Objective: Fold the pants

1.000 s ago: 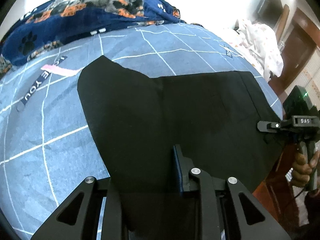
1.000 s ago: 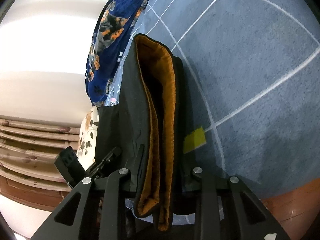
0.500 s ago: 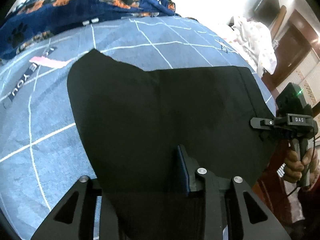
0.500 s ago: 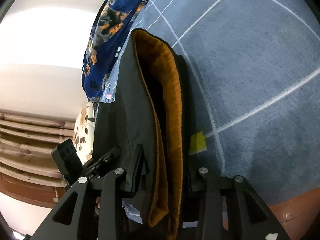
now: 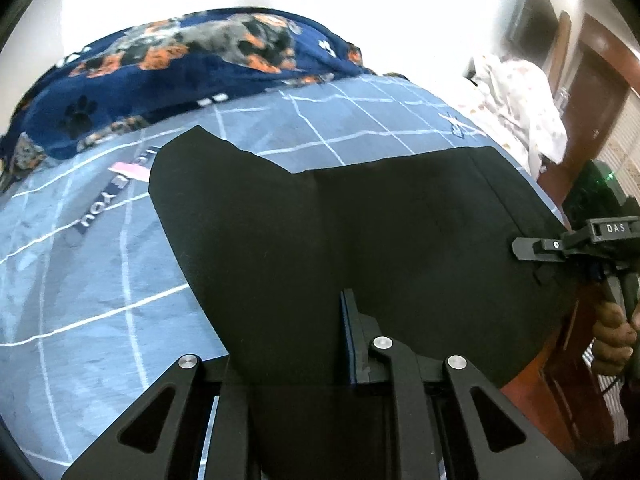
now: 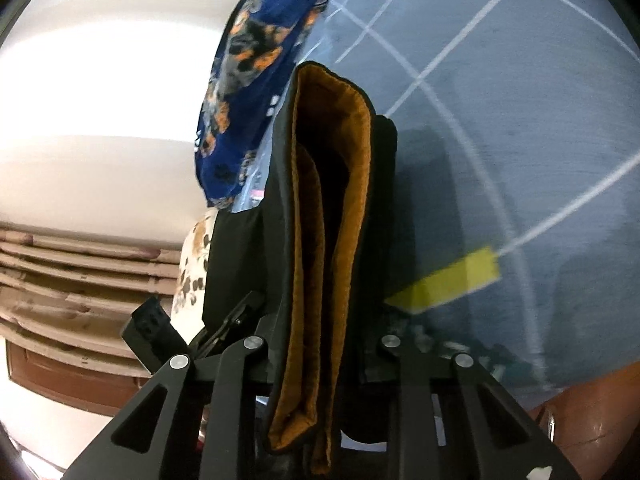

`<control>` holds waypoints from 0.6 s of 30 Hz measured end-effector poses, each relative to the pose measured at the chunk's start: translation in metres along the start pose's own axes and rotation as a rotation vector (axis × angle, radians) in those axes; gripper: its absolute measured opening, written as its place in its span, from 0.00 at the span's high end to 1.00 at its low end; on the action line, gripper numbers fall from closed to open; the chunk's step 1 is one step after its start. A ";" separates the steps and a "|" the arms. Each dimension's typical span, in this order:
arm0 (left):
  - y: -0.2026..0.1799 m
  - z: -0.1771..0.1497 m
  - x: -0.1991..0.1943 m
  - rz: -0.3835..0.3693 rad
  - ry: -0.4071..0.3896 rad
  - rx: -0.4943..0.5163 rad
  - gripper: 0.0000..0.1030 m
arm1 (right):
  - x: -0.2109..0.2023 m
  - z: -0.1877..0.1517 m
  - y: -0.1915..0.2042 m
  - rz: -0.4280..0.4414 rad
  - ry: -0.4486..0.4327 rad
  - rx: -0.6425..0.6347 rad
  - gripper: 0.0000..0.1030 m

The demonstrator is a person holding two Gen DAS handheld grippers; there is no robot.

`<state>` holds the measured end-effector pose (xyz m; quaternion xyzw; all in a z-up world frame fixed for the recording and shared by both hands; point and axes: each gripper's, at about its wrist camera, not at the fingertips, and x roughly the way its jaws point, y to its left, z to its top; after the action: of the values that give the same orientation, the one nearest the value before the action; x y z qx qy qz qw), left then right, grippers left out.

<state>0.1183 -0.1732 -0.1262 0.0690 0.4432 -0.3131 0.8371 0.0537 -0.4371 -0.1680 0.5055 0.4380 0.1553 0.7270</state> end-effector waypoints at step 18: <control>0.118 0.003 -0.071 0.154 -0.090 -0.196 0.84 | 0.106 0.018 0.094 0.069 0.123 -0.105 0.78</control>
<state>0.1602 -0.0479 -0.0875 0.0065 0.4269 -0.2057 0.8806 0.1482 -0.3353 -0.1351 0.4708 0.4554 0.2336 0.7186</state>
